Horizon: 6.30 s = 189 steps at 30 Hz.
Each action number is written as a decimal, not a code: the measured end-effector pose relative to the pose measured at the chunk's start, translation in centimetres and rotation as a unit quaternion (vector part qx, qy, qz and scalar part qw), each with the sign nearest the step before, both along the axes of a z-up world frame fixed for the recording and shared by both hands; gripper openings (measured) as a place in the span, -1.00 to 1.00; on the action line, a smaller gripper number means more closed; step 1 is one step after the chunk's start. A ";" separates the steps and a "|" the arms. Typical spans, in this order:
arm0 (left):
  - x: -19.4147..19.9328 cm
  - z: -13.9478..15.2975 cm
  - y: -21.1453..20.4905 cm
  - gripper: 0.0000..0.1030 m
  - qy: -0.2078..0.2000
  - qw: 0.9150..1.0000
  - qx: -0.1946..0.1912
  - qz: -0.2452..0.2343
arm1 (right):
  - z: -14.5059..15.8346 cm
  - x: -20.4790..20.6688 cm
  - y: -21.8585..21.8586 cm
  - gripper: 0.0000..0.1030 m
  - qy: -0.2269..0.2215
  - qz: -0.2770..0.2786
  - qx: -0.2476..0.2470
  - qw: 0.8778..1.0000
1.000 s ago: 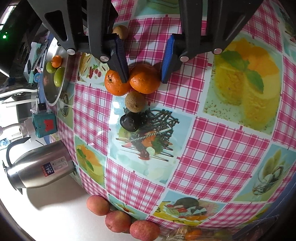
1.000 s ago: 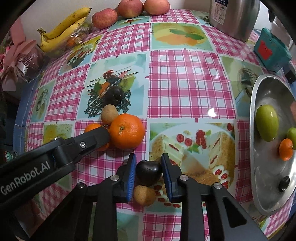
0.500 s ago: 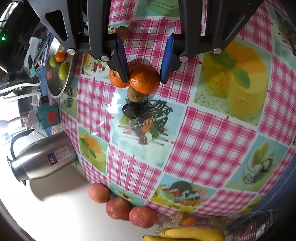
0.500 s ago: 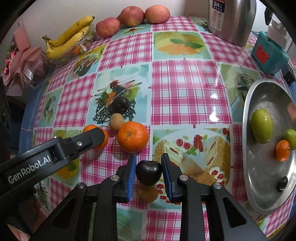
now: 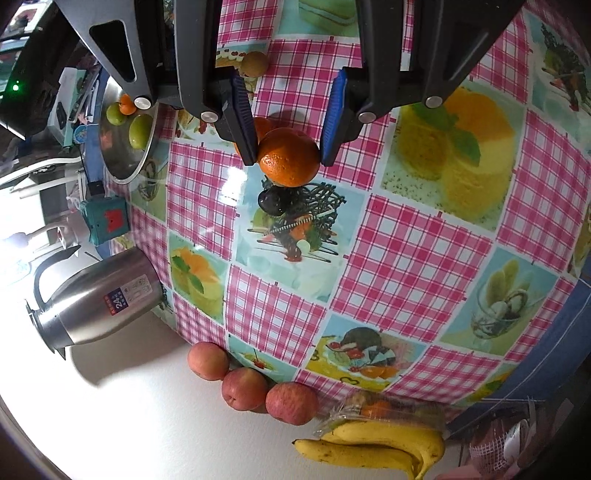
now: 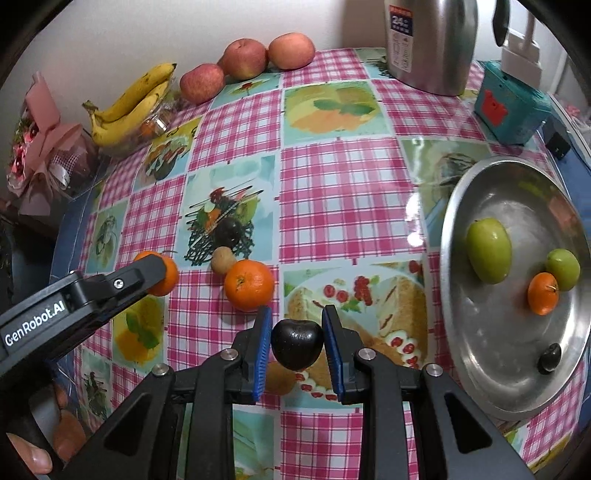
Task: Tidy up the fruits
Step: 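Carry the tangerine and black plum over the steel bowl with both tools, then open both tools to drop the tangerine and plum into the bowl, then withdraw both open tools from the bowl toward the remaining fruits, then lower both open tools toward the small tan round fruit and last tangerine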
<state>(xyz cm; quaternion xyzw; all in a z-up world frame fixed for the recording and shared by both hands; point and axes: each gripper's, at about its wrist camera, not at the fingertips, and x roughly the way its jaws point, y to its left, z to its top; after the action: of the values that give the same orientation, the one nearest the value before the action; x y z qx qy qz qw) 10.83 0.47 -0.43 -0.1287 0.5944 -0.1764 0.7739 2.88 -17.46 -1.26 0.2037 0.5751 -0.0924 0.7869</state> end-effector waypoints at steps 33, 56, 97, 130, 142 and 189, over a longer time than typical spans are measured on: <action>-5.9 2.2 -13.3 -0.28 -0.047 0.986 0.013 -0.161 | 1.7 -7.6 -16.1 -0.44 0.005 -0.201 -0.024 0.979; -9.9 -0.4 -20.1 -0.28 -0.081 0.960 0.051 -0.262 | 0.9 -8.6 -17.5 -0.44 0.022 -0.219 -0.008 0.976; -6.5 0.1 -15.9 0.14 -0.049 0.982 0.075 -0.168 | 1.2 -8.7 -17.6 -0.30 0.048 -0.220 -0.012 0.974; -2.8 1.9 -3.5 0.67 -0.039 0.994 0.097 0.004 | 4.0 -4.9 -8.4 0.02 0.017 -0.096 -0.061 0.993; -3.0 1.4 -3.8 1.00 -0.048 0.991 0.121 -0.006 | 3.0 -4.3 -7.6 0.39 0.028 -0.073 -0.071 0.994; -2.6 -4.7 2.5 1.00 0.028 0.979 0.203 0.013 | -3.1 -0.8 0.3 0.83 0.101 0.026 -0.026 0.994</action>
<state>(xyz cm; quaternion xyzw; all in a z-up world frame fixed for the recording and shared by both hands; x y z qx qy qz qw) 8.22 2.94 -5.11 0.0186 0.6374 -0.0385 0.7693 2.11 -17.17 -4.34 0.1572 0.6542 -0.1068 0.7321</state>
